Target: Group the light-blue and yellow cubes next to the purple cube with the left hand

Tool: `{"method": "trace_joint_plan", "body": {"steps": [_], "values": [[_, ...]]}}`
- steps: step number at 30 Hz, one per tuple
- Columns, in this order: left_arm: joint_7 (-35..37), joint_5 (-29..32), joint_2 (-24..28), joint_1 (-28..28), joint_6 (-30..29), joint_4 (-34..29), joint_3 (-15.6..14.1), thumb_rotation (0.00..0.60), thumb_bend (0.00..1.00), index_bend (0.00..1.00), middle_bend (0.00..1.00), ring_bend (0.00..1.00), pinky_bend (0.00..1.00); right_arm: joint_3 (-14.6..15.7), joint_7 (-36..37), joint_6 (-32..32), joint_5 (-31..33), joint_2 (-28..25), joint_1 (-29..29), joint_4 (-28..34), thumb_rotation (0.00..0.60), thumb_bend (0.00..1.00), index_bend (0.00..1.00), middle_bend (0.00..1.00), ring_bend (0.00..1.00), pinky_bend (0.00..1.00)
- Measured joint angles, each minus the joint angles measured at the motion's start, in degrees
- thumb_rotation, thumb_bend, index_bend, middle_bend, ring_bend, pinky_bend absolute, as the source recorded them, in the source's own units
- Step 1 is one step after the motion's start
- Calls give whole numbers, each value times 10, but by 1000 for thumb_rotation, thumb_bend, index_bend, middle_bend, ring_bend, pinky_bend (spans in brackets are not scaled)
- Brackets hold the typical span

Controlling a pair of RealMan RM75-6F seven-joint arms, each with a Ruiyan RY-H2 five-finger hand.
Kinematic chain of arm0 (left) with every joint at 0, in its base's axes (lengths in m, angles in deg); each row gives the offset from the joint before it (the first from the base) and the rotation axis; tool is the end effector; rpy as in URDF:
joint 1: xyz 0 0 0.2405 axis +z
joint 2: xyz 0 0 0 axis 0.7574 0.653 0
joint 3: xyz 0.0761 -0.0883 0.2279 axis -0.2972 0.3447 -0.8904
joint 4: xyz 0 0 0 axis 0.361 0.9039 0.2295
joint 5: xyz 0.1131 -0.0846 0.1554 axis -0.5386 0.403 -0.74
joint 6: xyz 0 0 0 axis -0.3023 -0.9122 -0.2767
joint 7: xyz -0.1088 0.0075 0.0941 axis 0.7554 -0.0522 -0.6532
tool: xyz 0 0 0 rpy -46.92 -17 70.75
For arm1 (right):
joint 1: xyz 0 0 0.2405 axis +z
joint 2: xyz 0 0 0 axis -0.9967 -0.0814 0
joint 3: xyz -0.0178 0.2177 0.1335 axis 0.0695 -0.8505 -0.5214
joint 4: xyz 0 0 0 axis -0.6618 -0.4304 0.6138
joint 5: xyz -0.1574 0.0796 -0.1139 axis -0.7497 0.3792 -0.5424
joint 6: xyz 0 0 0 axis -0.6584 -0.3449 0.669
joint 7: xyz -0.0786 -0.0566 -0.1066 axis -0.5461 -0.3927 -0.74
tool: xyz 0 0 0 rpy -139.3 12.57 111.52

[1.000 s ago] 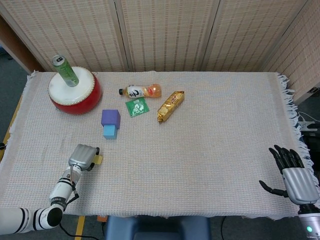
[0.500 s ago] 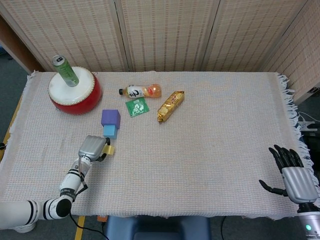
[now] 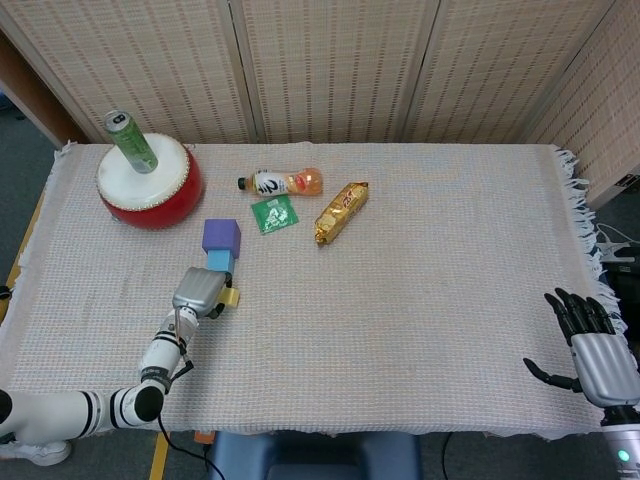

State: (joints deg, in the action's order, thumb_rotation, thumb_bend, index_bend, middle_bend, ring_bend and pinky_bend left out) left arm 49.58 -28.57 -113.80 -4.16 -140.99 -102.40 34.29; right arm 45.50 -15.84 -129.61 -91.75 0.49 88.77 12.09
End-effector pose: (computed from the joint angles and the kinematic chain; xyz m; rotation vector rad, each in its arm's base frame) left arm -0.1664 0.3637 -0.0185 -1.8554 -0.9495 -0.4951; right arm -0.3139 -0.1631 0.1652 1.4521 -0.9534 0.7716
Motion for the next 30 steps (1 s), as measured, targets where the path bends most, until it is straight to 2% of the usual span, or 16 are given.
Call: {"method": "trace_joint_plan", "body": {"steps": [5, 11, 20, 30], "values": [[-11, 9, -4, 0, -9, 9, -3, 600, 398, 423, 1000, 1000, 1000, 1, -1, 1, -1, 0, 0, 1, 344, 0, 0, 0, 0, 0], [-14, 15, -3, 0, -5, 10, -1, 600, 400, 341, 1000, 1000, 1000, 1, -2, 2, -3, 3, 2, 0, 346, 0, 0, 0, 0, 0], [-24, 19, -5, 0, -6, 15, -2, 600, 398, 346, 1000, 1000, 1000, 3, 0, 2, -5, 1, 1, 0, 346, 0, 0, 0, 0, 0], [-17, -36, 12, 13, -39, -38, -8, 600, 397, 311, 1000, 1000, 1000, 4, 0, 2, -6, -2, 0, 2, 345, 0, 0, 0, 0, 0]]}}
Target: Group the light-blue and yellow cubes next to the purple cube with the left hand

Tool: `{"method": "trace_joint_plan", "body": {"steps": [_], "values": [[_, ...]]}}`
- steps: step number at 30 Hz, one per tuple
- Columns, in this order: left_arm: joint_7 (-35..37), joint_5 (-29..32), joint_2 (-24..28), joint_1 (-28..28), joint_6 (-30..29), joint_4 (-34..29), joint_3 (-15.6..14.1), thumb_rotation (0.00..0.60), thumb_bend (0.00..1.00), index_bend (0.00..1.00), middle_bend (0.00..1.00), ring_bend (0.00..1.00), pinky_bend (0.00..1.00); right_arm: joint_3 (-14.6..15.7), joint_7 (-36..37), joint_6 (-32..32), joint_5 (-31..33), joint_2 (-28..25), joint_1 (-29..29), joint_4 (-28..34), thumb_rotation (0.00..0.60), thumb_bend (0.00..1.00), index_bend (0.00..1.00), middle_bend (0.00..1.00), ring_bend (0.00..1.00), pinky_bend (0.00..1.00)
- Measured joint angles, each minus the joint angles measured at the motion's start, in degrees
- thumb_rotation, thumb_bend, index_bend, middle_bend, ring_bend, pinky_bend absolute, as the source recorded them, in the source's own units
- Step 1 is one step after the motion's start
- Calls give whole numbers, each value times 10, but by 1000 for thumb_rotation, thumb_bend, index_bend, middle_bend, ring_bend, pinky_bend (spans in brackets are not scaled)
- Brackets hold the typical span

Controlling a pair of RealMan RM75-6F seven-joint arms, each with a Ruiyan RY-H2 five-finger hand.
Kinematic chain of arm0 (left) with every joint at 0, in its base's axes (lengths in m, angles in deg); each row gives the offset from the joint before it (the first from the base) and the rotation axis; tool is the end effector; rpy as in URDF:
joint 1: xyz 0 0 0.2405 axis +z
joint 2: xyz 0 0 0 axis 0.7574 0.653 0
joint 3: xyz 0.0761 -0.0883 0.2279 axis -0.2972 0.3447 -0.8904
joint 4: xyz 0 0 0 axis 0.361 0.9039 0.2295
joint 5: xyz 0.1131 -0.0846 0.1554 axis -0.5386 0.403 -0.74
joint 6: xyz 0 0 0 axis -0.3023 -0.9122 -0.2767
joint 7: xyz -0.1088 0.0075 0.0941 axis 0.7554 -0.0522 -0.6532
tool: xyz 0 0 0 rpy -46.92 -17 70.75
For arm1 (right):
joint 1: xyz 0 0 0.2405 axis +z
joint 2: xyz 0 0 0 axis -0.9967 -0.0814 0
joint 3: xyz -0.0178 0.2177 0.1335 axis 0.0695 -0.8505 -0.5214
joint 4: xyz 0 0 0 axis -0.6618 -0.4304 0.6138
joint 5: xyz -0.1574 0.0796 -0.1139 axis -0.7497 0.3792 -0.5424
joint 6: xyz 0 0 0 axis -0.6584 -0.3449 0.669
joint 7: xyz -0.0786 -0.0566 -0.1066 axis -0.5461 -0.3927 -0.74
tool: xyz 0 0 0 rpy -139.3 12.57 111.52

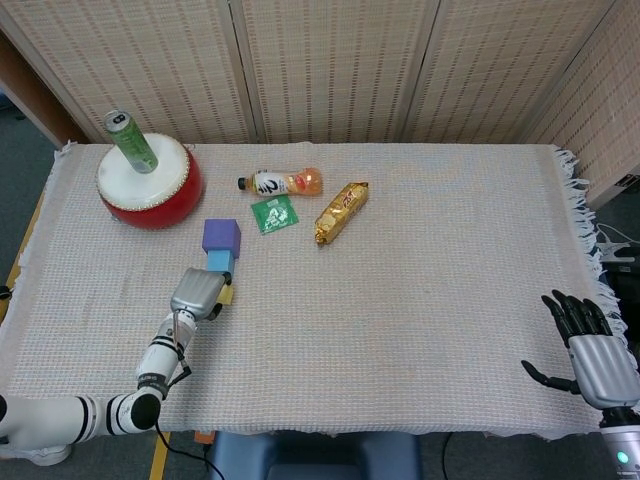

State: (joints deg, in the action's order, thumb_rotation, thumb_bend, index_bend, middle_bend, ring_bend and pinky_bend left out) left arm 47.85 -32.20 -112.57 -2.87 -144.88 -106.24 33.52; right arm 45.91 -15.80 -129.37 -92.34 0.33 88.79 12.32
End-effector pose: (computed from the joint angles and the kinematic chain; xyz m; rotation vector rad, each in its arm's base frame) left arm -0.1617 0.3524 -0.0114 -1.8698 -0.8754 -0.5175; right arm -0.3128 -0.1615 0.1637 1.4665 -0.9588 0.7704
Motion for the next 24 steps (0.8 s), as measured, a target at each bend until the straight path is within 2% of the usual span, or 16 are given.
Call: {"method": "trace_joint_plan", "body": {"steps": [4, 9, 24], "values": [[2, -33, 12, 12, -20, -38, -10, 600, 400, 233, 1000, 1000, 1000, 1, 1, -3, -3, -1, -1, 1, 346, 0, 0, 0, 0, 0], [-5, -66, 26, 36, -35, -74, -45, 600, 399, 164, 1000, 1000, 1000, 1, -2, 0, 0, -1, -1, 2, 344, 0, 0, 0, 0, 0], [-16, -78, 35, 60, -41, -83, -58, 600, 399, 199, 1000, 1000, 1000, 1, -3, 3, 2, -2, 0, 4, 344, 0, 0, 0, 0, 0]]}}
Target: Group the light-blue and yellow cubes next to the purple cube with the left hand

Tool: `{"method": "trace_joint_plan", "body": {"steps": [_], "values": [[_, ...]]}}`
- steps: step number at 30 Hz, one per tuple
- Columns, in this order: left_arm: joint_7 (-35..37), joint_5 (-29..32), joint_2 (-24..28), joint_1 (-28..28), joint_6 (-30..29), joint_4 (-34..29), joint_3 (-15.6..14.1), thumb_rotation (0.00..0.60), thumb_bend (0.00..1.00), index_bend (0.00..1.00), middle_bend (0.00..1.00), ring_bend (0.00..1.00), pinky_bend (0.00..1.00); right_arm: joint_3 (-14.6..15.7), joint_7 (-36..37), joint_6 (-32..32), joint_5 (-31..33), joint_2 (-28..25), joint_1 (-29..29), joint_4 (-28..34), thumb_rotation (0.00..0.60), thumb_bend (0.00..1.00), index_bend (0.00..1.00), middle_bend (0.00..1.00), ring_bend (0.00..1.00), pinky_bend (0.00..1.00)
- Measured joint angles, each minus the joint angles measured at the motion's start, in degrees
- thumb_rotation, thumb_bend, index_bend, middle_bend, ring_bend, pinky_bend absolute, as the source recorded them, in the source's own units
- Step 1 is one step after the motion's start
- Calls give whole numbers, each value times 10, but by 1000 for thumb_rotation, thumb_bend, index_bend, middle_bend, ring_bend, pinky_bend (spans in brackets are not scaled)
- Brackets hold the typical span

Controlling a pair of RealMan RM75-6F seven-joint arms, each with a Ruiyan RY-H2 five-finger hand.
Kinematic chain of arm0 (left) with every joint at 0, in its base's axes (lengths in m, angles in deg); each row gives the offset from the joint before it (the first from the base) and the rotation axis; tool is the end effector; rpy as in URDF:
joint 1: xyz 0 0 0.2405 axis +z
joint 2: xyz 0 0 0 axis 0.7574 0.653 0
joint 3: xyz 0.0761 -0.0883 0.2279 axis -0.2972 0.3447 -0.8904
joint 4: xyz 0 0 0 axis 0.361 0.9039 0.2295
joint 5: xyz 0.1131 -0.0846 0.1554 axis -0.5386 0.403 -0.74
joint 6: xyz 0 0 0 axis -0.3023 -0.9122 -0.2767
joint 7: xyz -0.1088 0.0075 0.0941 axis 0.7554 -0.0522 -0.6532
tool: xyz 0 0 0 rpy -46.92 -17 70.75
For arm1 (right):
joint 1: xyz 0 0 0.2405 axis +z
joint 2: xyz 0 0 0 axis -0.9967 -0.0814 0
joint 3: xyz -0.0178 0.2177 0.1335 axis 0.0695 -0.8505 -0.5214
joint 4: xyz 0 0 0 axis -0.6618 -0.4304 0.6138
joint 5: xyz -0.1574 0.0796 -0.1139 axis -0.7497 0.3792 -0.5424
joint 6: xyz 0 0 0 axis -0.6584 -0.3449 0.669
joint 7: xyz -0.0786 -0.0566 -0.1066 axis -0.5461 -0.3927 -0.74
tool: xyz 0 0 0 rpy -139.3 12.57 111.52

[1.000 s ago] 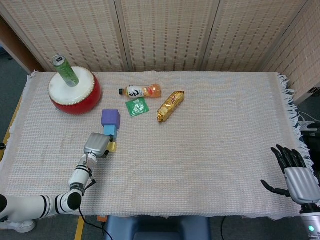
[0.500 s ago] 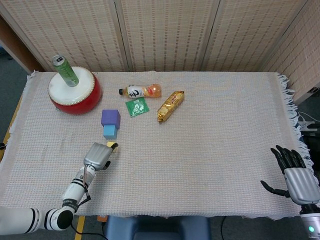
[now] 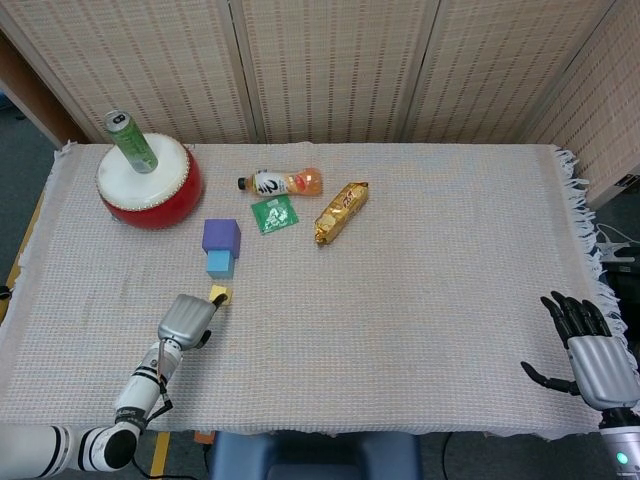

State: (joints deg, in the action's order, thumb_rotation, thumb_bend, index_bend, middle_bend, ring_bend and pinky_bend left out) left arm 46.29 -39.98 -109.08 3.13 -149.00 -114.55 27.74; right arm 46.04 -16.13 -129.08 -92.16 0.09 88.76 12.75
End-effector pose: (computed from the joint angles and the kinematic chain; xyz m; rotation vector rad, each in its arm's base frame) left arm -0.1848 0.3020 -0.0044 -1.9483 -0.8343 -0.4678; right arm -0.3125 -0.1606 0.1635 1.4688 -0.9639 0.7620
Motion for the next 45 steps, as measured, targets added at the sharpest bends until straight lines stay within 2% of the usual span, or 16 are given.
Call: {"method": "trace_joint_plan", "body": {"steps": [12, 24, 45], "values": [[11, -34, 3, 17, -5, -12, 2, 600, 400, 192, 1000, 1000, 1000, 1, -2, 1, 0, 0, 0, 2, 345, 0, 0, 0, 0, 0], [8, -14, 10, 22, 13, -8, 3, 600, 399, 259, 1000, 1000, 1000, 1, -3, 1, 0, 0, 0, 1, 345, 0, 0, 0, 0, 0], [46, 0, 6, 12, 71, 32, 22, 600, 400, 213, 1000, 1000, 1000, -2, -7, 3, 9, 1, 0, 1, 345, 0, 0, 0, 0, 0]]}}
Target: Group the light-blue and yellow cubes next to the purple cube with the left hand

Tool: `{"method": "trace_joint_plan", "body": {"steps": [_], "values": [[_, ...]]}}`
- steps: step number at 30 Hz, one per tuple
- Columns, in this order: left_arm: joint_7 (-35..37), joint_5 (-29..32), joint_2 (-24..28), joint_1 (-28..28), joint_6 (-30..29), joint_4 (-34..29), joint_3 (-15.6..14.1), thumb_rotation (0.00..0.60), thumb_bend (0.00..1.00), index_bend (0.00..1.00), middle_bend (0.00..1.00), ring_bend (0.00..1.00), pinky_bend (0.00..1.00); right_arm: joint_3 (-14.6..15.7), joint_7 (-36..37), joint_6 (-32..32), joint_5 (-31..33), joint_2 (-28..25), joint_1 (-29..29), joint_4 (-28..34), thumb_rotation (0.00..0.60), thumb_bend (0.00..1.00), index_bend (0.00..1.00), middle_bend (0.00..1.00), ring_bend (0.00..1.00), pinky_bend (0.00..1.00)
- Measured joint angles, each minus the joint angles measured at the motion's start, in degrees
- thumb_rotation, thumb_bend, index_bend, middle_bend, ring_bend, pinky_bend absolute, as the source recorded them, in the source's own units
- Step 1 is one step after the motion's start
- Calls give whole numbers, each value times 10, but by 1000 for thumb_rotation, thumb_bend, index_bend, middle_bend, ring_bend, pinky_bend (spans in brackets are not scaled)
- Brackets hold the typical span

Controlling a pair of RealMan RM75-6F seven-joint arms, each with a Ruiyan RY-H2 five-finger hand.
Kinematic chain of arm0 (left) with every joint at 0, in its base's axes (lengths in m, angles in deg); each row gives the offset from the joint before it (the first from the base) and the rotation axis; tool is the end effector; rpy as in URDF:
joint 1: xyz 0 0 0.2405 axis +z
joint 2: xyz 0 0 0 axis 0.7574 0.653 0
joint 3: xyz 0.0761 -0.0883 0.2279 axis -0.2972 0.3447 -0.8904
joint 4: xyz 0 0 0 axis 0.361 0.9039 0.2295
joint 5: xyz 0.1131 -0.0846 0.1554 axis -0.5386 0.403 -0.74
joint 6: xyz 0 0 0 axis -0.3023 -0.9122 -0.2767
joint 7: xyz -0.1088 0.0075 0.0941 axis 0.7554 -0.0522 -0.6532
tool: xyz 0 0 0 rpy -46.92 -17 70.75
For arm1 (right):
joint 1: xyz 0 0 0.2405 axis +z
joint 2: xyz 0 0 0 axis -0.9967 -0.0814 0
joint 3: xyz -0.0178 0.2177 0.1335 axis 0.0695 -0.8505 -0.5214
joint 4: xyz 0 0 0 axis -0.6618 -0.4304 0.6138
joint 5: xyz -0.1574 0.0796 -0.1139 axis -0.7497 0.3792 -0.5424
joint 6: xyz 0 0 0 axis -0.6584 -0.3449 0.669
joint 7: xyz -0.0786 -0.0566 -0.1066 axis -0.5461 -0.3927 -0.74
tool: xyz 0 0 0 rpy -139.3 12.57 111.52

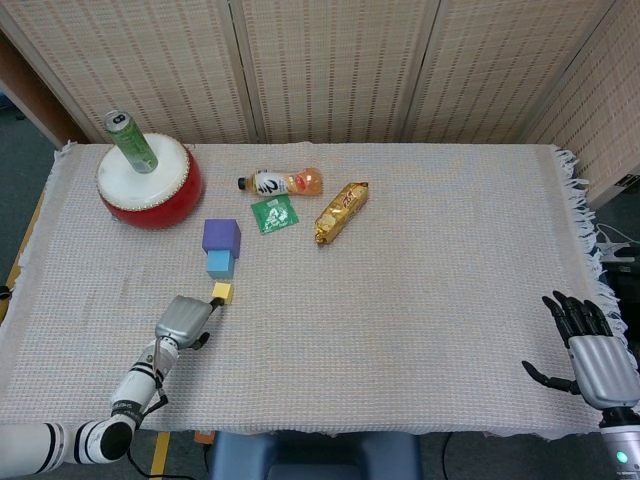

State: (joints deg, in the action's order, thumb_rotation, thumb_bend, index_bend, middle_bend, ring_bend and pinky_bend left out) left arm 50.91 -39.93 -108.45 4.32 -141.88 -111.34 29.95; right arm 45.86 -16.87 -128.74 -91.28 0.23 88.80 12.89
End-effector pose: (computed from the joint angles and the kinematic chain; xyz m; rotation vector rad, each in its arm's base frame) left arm -0.1964 0.3098 -0.0074 -1.9553 -0.9423 -0.4659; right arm -0.3137 -0.1613 0.1629 1.4614 -0.9656 0.7479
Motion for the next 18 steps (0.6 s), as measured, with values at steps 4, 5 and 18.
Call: {"method": "trace_joint_plan", "body": {"steps": [4, 5, 18], "values": [[2, 4, 0, -3, 6, 3, 2, 600, 399, 213, 1000, 1000, 1000, -1, -1, 0, 1, 0, 0, 0, 346, 0, 0, 0, 0, 0], [3, 6, 0, -4, 7, 4, 2, 600, 399, 213, 1000, 1000, 1000, -1, -1, 0, 1, 0, 0, 0, 345, 0, 0, 0, 0, 0], [32, 5, -2, -7, 26, 17, 7, 600, 400, 194, 1000, 1000, 1000, -1, -4, 3, 5, 2, 1, 0, 345, 0, 0, 0, 0, 0]]}}
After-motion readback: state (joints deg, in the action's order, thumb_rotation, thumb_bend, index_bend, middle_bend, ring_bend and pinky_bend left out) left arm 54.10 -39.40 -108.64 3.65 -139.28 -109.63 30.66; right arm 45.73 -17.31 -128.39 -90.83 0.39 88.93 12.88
